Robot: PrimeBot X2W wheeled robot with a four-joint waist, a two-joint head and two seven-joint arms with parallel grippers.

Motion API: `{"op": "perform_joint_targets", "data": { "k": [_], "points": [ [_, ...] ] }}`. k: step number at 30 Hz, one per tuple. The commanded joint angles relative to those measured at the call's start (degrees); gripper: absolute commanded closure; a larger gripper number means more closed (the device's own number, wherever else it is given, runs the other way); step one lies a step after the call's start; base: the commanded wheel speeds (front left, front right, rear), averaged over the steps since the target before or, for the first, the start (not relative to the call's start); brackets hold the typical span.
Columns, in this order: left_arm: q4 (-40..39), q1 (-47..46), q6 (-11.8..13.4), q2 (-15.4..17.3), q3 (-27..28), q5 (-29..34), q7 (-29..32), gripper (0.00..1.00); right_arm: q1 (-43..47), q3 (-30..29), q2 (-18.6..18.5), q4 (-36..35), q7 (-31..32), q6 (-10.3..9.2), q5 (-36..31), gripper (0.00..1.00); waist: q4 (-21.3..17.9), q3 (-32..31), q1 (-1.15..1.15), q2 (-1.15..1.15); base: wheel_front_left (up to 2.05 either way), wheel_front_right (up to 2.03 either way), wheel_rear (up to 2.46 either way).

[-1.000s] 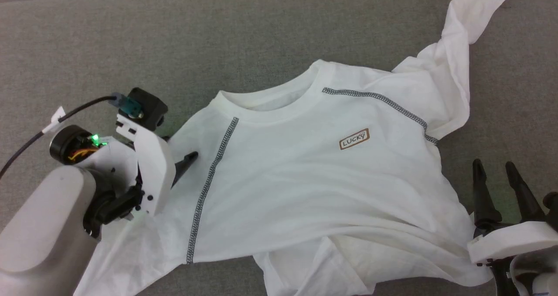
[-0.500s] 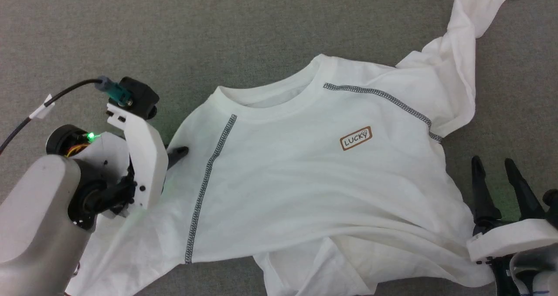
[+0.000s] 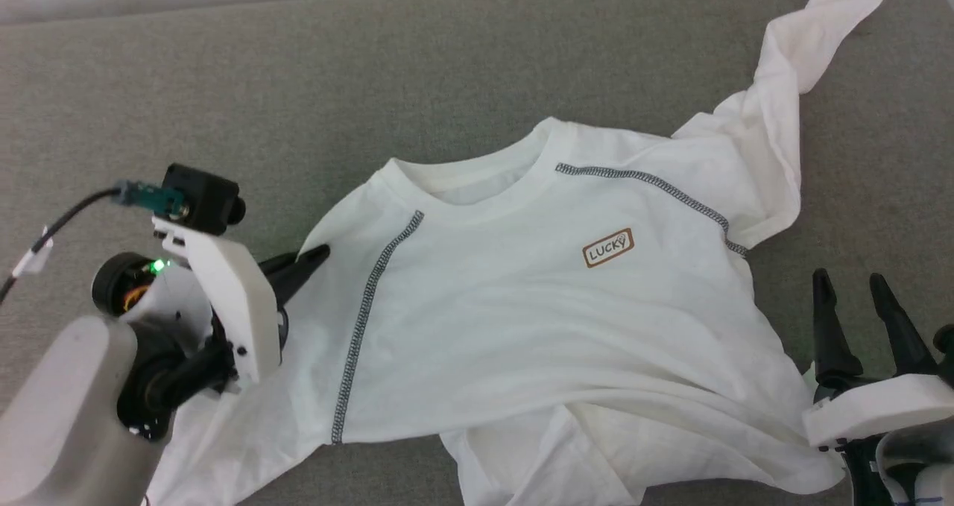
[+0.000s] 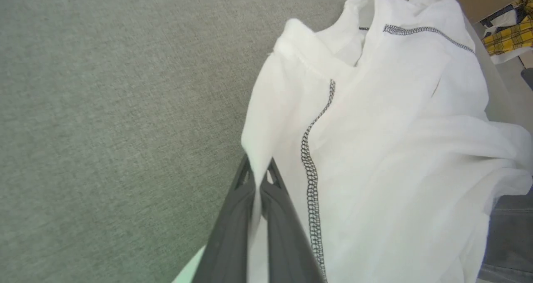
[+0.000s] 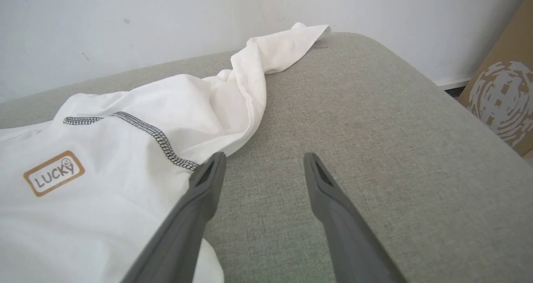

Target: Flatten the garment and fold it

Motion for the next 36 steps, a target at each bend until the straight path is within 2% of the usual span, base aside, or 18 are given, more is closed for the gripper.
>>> {"op": "perform_joint_targets", "data": {
  "k": [1, 4, 9, 14, 18, 22, 26, 29, 32, 36],
  "points": [
    [-1.3, 2.1, 0.4, 0.2, 0.3, 0.5, -1.3, 1.0, 0.1, -0.1, 0.1, 0.1, 0.2, -0.04, -0.2, 0.0, 1.4, -2.3, 0.0, -0.01, 0.0, 0.0, 0.0],
    [-4.6, 6.7, 1.4, 0.5, 1.3, 0.8, -4.3, 1.0, 0.9, -0.2, 0.1, 0.1, 0.5, -0.04, -0.1, 0.0, 2.4, -3.6, 0.0, -0.01, 0.0, 0.0, 0.0],
    [-9.1, 15.1, 4.5, 2.0, 3.5, 2.3, -8.7, 1.0, 2.1, -0.6, 0.1, -0.6, 1.1, -0.04, -0.4, 0.0, 4.4, -4.6, 0.0, -0.01, 0.0, 0.0, 0.0],
    [-11.5, 19.1, 5.0, 1.2, 3.0, 2.2, -10.5, 1.0, 1.2, 1.3, 0.1, -2.6, 3.6, -0.04, -2.5, 0.0, 6.8, -4.8, 0.0, -0.01, 0.0, 0.0, 0.0],
    [-12.3, 18.9, 5.0, 0.3, 2.4, 2.1, -10.8, 1.0, -2.6, 4.3, 0.1, -4.8, 7.4, -0.04, -3.8, 0.0, 7.8, -4.6, 0.0, -0.01, 0.0, 0.0, 0.0],
    [-12.7, 17.4, 4.6, -0.6, 1.4, 2.8, -11.0, 1.0, -10.9, 9.1, -0.9, -6.9, 17.2, -0.04, -6.1, 0.0, 8.8, -3.4, 0.0, -0.01, 0.0, 0.0, 0.0],
    [-12.6, 15.0, 3.6, -1.9, 0.1, 3.2, -11.4, 1.0, -20.8, 15.7, -7.3, -4.4, 31.5, -0.04, -4.8, 0.0, 10.3, -1.3, 0.0, -0.01, 0.0, 0.0, 0.0],
    [-12.1, 12.5, 2.8, -2.9, -1.2, 3.6, -11.5, 1.0, -27.7, 22.5, -14.0, -1.2, 42.2, -0.04, -2.3, 0.0, 11.7, 0.7, 0.0, -0.01, 0.0, 0.0, 0.0],
    [-11.5, 10.1, 2.0, -3.9, -2.4, 4.0, -11.6, 1.0, -33.6, 29.4, -20.0, 1.1, 49.6, -0.04, 1.2, 0.0, 13.2, 2.7, 0.0, -0.01, 0.0, 0.0, 0.0],
    [-10.5, 7.3, 1.1, -5.1, -3.9, 4.4, -12.0, 1.0, -39.4, 36.9, -26.1, 3.3, 54.8, -0.04, 4.9, 0.0, 15.2, 5.0, 0.0, -0.01, 0.0, 0.0, 0.0]
  ]
}}
